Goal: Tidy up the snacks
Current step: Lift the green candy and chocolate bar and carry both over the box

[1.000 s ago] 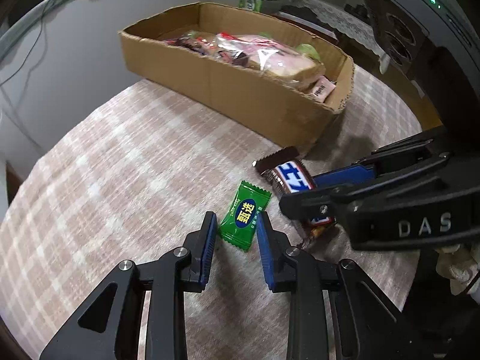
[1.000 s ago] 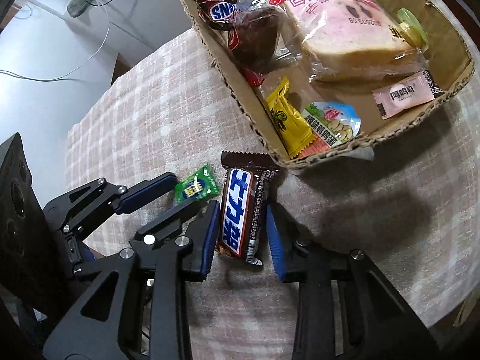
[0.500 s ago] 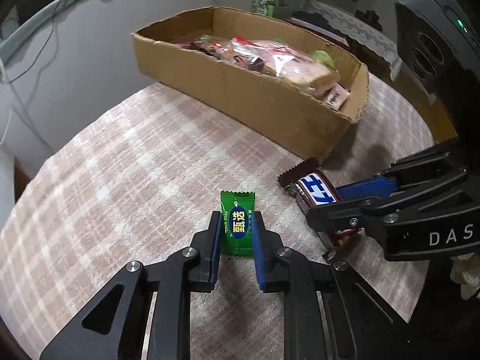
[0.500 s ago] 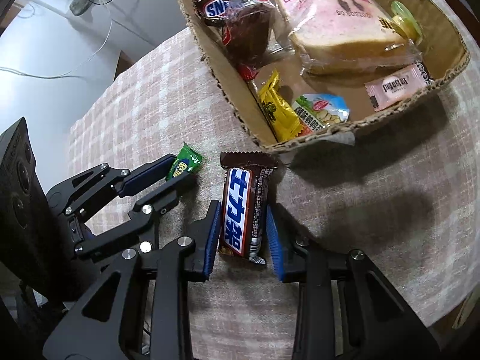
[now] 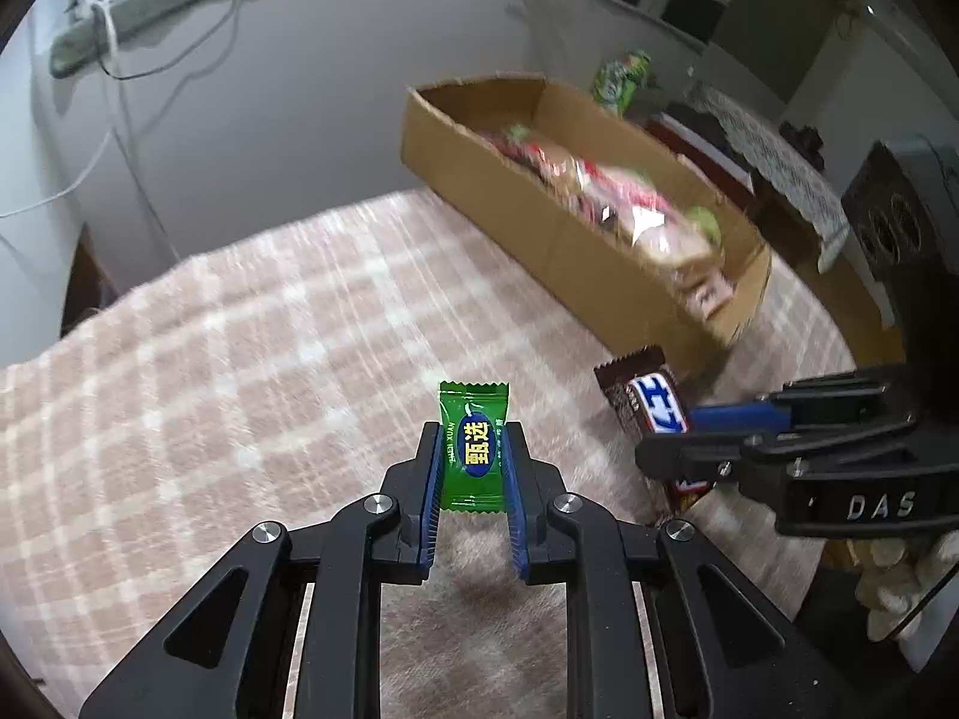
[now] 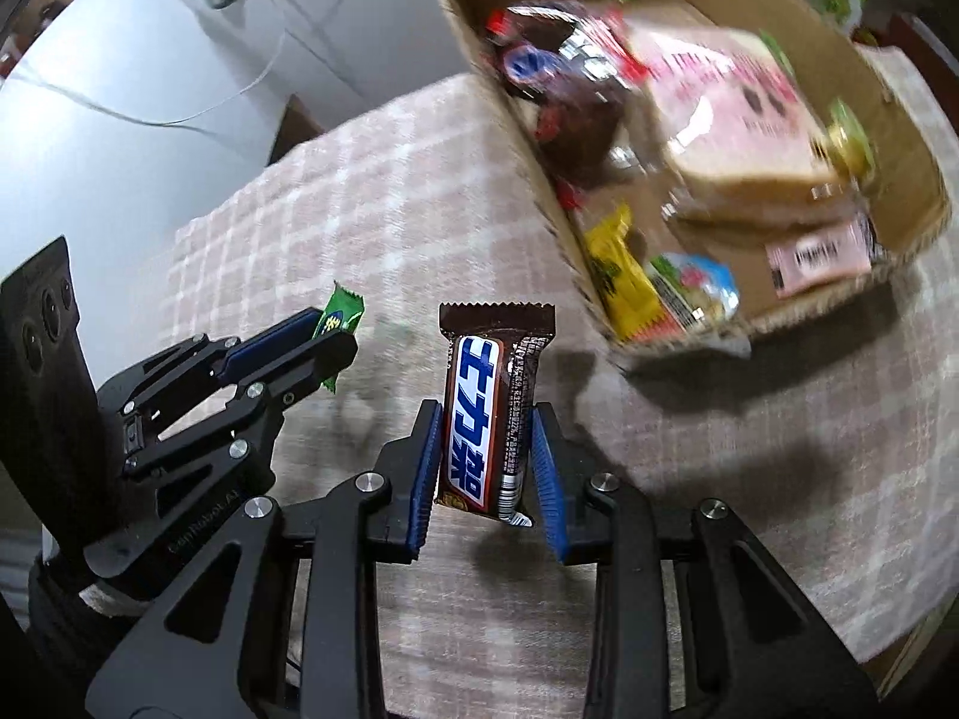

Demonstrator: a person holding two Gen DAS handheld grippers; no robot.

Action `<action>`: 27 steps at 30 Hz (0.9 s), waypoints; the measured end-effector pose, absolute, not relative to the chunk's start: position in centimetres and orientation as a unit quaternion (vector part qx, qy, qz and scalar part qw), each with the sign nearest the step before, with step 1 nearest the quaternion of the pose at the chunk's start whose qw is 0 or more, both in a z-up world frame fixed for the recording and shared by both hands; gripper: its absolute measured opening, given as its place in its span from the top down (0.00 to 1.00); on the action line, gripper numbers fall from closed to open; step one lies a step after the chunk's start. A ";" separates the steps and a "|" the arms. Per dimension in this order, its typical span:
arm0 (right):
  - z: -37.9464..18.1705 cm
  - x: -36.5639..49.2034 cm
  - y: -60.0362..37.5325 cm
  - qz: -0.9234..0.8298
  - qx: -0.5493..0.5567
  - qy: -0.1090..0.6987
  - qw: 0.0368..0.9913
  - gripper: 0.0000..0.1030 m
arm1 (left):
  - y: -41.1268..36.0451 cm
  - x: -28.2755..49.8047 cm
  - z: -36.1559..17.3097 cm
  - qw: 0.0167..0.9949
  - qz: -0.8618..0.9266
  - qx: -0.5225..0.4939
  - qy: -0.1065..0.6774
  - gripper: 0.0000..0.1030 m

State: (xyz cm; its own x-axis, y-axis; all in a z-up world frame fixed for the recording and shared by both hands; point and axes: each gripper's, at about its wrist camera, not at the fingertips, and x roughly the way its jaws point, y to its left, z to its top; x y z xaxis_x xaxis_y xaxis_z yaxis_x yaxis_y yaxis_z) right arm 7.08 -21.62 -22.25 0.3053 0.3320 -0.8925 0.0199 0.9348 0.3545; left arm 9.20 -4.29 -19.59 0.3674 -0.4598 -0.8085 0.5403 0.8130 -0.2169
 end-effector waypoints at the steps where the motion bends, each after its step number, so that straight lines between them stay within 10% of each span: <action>1: -21.9 7.1 -21.6 0.101 0.150 0.579 0.795 0.70 | -4.2 9.2 -18.9 0.830 -0.301 0.040 0.469 0.83; 27: -12.8 13.7 -30.6 0.103 0.105 0.521 0.841 0.70 | -12.8 16.2 -11.1 0.863 -0.312 0.054 0.394 0.83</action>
